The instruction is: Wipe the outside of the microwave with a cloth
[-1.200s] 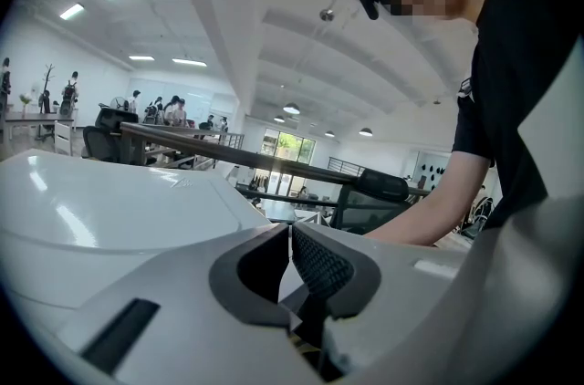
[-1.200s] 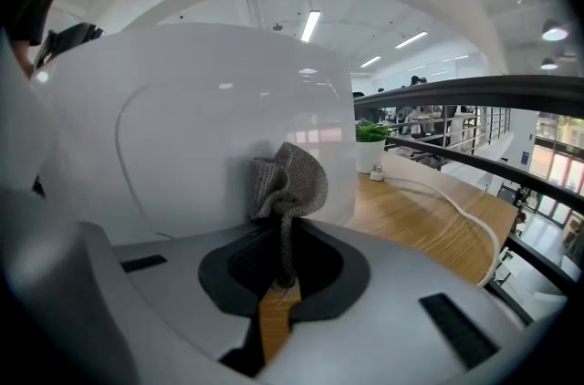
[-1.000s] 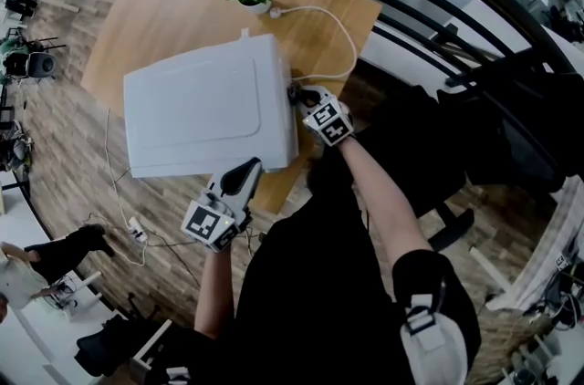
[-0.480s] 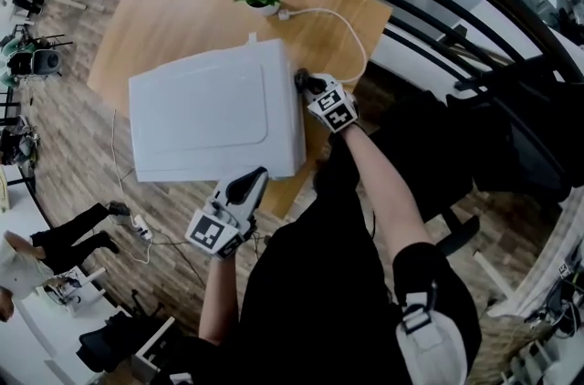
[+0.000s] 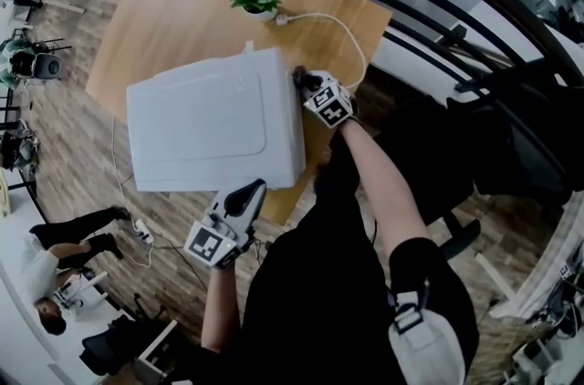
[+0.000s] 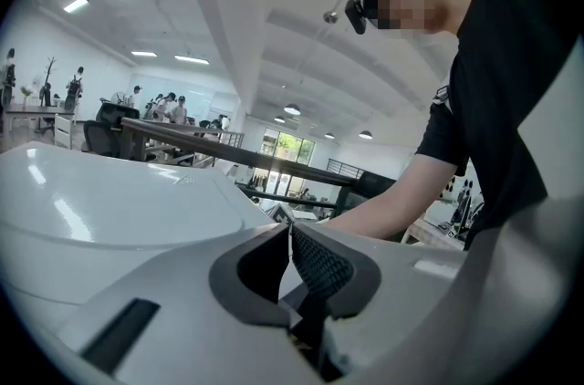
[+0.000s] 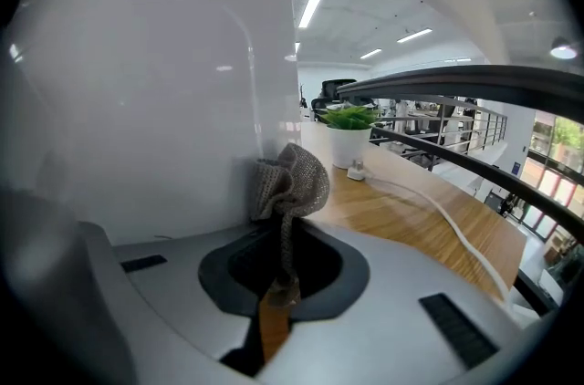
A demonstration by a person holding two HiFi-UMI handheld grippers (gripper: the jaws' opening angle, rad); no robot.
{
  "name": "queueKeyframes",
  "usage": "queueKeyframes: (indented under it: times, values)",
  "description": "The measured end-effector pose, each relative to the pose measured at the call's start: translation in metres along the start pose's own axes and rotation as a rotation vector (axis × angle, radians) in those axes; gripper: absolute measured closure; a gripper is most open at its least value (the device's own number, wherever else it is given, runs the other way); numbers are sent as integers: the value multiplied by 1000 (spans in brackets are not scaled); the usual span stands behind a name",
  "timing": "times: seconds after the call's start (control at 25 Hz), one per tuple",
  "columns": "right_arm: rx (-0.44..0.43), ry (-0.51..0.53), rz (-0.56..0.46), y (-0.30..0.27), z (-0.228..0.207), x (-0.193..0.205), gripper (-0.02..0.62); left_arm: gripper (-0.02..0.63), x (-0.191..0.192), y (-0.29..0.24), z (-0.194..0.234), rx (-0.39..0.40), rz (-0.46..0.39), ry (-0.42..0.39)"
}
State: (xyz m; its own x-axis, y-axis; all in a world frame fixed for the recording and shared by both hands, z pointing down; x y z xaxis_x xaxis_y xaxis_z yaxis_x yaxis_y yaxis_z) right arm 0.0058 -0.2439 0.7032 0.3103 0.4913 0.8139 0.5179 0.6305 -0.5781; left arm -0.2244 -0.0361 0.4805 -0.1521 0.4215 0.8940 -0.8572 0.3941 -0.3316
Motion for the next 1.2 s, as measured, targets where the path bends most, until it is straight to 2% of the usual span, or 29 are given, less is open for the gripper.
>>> queueKeyframes:
  times: [0.48, 0.68, 0.88, 1.2]
  values:
    - [44, 30, 24, -23, -13, 2, 584, 595, 0, 1, 0, 19, 6, -10]
    - [60, 136, 39, -21, -6, 6, 584, 595, 0, 2, 2, 22, -6, 1]
    - [60, 120, 28, -19, 1, 14, 584, 595, 1, 2, 3, 18, -7, 13]
    - [47, 189, 32, -5, 16, 20, 584, 597, 2, 3, 2, 13, -31, 14]
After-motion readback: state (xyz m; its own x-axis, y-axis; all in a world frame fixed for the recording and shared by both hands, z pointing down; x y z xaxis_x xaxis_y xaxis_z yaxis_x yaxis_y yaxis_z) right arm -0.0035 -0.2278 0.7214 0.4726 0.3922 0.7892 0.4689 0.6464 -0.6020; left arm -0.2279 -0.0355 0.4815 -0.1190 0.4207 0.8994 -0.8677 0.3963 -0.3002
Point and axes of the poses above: the fingertips, and each gripper's own axes: y backward along the fingers, z to its left, x out of its underside, the point moved 9 cm from there along y, backward along the fingers, and after that the axes turned 3 degrees about x, right-handed, at the moved point
